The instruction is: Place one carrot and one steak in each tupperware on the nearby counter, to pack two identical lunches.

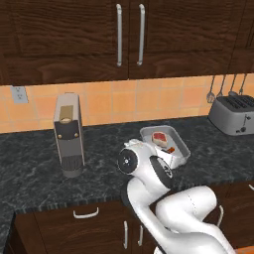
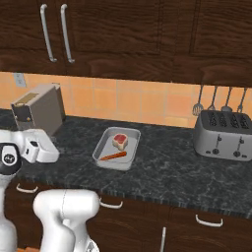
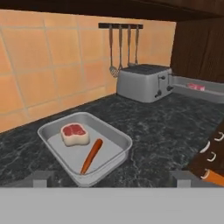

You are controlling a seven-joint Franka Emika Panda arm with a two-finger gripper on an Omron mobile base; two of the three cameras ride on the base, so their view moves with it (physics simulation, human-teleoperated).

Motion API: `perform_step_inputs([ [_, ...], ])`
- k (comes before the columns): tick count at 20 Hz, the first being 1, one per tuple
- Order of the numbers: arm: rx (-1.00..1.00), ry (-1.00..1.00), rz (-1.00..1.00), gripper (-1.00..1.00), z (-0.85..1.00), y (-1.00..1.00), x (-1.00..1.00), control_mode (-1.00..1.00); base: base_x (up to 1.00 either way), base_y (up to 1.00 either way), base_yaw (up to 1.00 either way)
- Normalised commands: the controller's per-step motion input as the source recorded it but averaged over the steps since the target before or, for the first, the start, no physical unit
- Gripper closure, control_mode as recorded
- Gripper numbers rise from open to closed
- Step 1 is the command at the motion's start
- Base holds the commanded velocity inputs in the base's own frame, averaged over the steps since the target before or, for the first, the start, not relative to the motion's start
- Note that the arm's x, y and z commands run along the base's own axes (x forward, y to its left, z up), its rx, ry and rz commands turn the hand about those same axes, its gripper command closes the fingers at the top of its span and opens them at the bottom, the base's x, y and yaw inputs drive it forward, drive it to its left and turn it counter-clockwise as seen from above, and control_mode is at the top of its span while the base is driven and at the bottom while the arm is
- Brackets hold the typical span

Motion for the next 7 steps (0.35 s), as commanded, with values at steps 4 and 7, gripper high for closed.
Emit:
perform_step_inputs([
  [4, 0.00, -0.13, 0.00, -1.00, 0.74, 0.45, -1.00, -1.00, 0.00, 0.00, 0.00],
  [7, 0.11, -0.29, 0.01, -1.00, 0.30, 0.00, -0.94, -1.00, 0.00, 0.00, 0.00],
])
